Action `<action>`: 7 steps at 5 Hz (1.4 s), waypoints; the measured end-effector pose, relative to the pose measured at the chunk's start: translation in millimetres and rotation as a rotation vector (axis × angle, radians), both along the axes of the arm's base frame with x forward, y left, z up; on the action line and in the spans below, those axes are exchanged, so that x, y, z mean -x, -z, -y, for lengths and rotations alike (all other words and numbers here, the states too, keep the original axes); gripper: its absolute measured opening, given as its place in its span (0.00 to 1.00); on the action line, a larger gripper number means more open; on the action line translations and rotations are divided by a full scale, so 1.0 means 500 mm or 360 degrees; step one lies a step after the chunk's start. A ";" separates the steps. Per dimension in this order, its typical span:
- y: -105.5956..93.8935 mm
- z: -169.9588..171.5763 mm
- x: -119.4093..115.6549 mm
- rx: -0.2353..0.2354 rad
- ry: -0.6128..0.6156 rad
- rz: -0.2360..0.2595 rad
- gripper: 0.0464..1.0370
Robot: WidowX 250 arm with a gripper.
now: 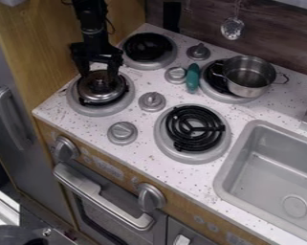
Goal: Moved the silver lid to the middle of the stove
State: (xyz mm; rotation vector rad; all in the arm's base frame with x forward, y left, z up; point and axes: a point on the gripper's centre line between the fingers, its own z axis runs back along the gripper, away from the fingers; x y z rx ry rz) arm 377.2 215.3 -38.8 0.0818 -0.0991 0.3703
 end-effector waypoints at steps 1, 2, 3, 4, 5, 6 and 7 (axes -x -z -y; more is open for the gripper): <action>0.007 0.008 -0.008 0.0016 0.0005 -0.0021 0.66; 0.007 0.008 -0.012 0.0012 0.0002 -0.0039 0.34; 0.006 0.012 -0.013 0.0019 0.0009 -0.0065 0.23; 0.001 0.032 -0.017 -0.0006 0.0063 -0.0059 0.23; -0.061 0.092 -0.029 -0.0046 0.0160 0.0035 0.19; -0.087 0.284 -0.054 -0.0028 0.0447 0.0100 0.04; -0.053 0.343 -0.024 0.0027 0.0474 0.0033 0.01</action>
